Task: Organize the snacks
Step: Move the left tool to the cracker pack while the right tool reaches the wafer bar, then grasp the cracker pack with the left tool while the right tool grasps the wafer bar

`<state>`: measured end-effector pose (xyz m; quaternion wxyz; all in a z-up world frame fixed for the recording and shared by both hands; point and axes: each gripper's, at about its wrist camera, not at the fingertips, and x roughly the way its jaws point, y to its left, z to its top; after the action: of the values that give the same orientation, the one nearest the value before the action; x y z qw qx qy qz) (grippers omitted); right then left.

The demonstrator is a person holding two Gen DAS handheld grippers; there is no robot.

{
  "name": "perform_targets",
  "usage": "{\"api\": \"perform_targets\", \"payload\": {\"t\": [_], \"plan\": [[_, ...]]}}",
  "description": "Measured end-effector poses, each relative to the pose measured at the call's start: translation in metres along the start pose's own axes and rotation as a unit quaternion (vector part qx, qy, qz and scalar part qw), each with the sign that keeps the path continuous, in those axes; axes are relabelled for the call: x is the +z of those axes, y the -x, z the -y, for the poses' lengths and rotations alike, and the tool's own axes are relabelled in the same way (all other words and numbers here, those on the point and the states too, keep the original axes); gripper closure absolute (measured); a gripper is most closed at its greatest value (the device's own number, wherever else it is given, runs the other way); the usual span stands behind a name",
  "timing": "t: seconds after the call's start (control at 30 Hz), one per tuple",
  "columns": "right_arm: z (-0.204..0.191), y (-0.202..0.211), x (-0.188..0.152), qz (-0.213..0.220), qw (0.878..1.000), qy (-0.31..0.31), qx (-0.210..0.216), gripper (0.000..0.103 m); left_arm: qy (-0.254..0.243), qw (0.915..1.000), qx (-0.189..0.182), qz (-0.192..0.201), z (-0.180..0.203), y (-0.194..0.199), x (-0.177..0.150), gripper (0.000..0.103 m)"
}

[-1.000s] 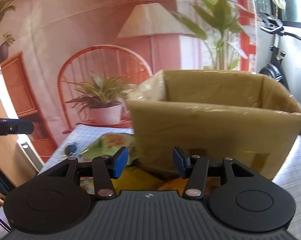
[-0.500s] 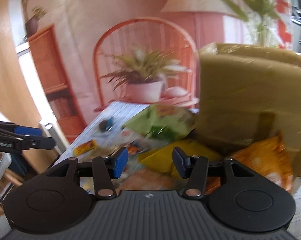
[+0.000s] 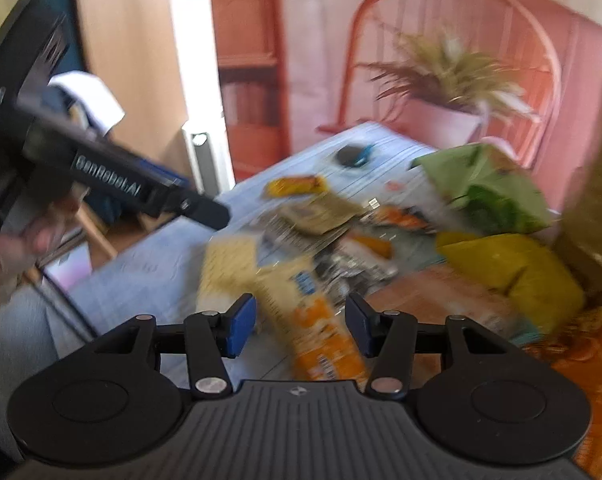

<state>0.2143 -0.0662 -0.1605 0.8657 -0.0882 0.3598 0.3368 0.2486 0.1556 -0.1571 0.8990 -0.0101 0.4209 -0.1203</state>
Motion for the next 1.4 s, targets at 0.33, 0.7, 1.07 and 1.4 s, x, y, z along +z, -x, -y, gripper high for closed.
{"api": "perform_targets", "payload": {"t": [0.33, 0.7, 1.07, 1.4], "plan": [[0.015, -0.028, -0.01, -0.042, 0.999, -0.016, -0.01, 0.045, 0.005, 0.9999, -0.005, -0.014, 0.001, -0.006, -0.01, 0.029], [0.02, -0.017, -0.031, -0.052, 0.996, -0.068, -0.004, 0.053, 0.026, 0.9989, 0.002, -0.038, 0.002, -0.015, -0.017, 0.029], [0.02, 0.015, -0.057, -0.041, 0.992, -0.118, -0.027, 0.054, 0.049, 0.9956, 0.038, -0.07, 0.013, -0.031, -0.018, 0.028], [0.019, 0.032, -0.067, -0.033, 0.99, -0.132, -0.026, 0.055, 0.082, 0.9919, 0.057, -0.079, 0.019, -0.042, -0.016, 0.028]]}}
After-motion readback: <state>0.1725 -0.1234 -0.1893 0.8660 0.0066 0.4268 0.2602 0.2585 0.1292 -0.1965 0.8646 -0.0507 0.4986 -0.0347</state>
